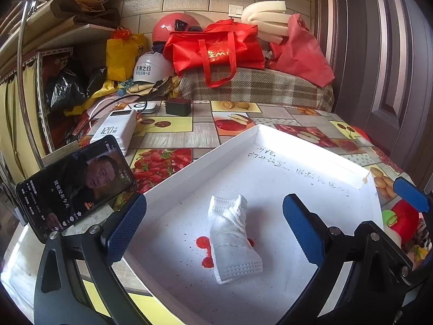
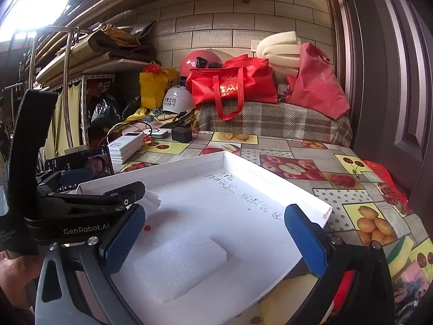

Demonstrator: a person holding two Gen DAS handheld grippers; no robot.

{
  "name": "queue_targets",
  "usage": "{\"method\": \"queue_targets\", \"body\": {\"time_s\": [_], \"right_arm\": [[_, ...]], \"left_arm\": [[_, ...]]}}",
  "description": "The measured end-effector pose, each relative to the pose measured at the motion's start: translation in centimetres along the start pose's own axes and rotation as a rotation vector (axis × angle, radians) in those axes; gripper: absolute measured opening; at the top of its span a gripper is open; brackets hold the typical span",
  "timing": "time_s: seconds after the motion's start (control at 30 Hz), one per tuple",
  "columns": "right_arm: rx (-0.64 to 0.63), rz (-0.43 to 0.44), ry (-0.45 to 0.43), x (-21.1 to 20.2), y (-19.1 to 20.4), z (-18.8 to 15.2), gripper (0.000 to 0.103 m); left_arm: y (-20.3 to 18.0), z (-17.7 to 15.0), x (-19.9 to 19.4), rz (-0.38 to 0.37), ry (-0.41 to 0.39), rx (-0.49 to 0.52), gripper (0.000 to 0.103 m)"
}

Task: Organize soft objects
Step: 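Withdraw both grippers from the box toward the pile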

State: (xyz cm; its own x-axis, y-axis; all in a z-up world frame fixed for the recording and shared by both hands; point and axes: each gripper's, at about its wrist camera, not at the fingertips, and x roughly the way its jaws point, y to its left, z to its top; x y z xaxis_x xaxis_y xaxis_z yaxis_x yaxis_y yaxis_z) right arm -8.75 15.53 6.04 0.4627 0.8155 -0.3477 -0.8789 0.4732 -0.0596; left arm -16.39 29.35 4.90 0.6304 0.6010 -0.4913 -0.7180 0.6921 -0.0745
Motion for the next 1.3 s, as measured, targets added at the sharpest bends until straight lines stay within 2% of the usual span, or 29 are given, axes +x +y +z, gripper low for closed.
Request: {"method": "queue_targets", "body": {"time_s": [0.37,0.67,0.9,1.13,1.2,1.3], "right_arm": [[0.015,0.001,-0.042,-0.6,-0.2,-0.1,0.103],[0.040,-0.009,-0.065,-1.5,-0.8,-0.4,0.103],[0.046,0.008,-0.057,-2.4,-1.3,-0.8,0.103],[0.050,0.041,-0.034,-4.7,-2.5,-2.0,0.103],[0.065,0.042,-0.031,-5.6,-3.3,-2.4,0.103],[0.112,0.031,-0.040,-7.6,-5.2,-3.0,0.103]], "left_arm": [[0.1,0.0,-0.7,0.017,-0.037,-0.002,0.102],[-0.3,-0.3,-2.0,0.052,-0.105,0.013,0.102],[-0.3,-0.5,-3.0,0.077,-0.152,0.017,0.102],[-0.8,-1.6,-5.5,0.063,-0.205,0.005,0.102],[-0.9,-2.2,-6.4,0.045,-0.194,-0.006,0.102],[-0.9,-3.0,-7.0,-0.019,-0.091,-0.048,0.102]]}}
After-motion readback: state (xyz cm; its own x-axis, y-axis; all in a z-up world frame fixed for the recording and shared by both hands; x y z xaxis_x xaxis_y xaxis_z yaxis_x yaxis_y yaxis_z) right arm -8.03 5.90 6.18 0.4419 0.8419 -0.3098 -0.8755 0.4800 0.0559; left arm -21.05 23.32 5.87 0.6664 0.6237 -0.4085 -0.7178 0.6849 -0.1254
